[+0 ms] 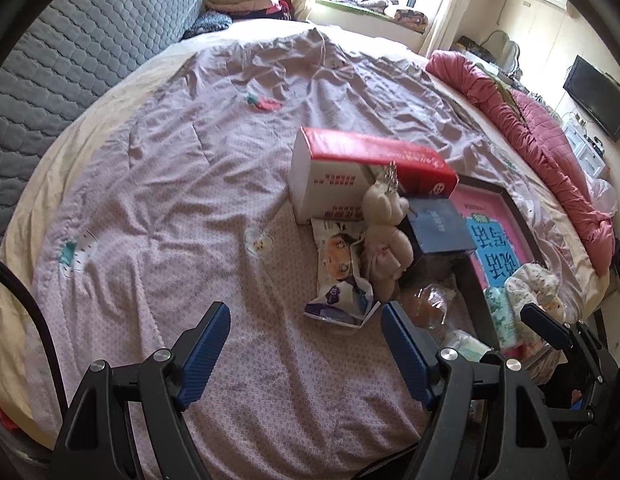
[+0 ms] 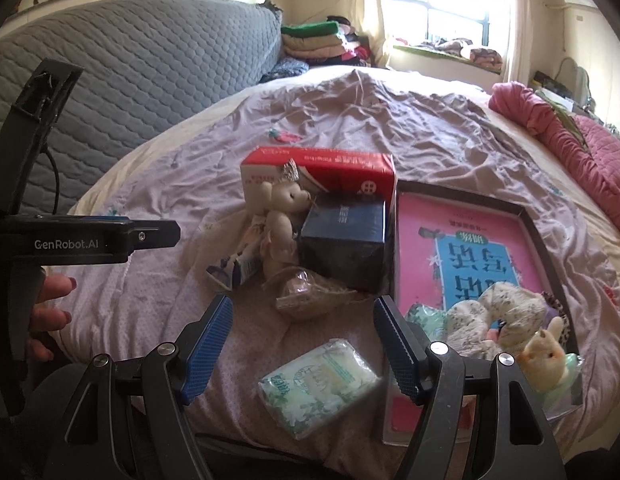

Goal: Organize soft objects
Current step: 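Move both open tools toward the wet wipes pack and clear plastic bag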

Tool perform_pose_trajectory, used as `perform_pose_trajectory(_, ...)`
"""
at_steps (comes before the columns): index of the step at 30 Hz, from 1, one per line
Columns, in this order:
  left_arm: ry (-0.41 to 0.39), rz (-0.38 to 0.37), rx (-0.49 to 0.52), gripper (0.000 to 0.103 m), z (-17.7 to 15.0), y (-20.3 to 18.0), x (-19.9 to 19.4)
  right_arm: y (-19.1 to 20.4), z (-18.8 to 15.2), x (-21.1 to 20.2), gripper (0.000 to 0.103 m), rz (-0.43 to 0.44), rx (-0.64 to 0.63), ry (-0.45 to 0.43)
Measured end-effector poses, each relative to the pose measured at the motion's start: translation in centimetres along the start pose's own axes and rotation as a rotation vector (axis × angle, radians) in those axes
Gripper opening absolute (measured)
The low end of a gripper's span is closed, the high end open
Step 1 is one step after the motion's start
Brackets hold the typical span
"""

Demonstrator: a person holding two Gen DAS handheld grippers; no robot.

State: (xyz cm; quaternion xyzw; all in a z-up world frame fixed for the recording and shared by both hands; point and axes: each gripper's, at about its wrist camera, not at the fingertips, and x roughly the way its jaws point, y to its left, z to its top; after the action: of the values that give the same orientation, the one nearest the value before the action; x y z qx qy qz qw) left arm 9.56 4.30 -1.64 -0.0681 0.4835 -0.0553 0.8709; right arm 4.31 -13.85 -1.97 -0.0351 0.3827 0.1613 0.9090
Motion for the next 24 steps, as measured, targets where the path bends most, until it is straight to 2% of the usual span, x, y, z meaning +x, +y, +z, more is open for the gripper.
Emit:
perform_pose_trajectory(15, 0.098, -0.039, 0.008, 0.077, 0.6, -1.2, 5.5, -0.4, -0.2, 4.5, 0.074, 0.031, 0.002, 0.069)
perform_pose_trajectory(24, 0.116, -0.048, 0.005, 0.077, 1.1, -1.6, 7.1, -1.1, -0.2, 6.0, 0.074, 0.028, 0.022, 0.082)
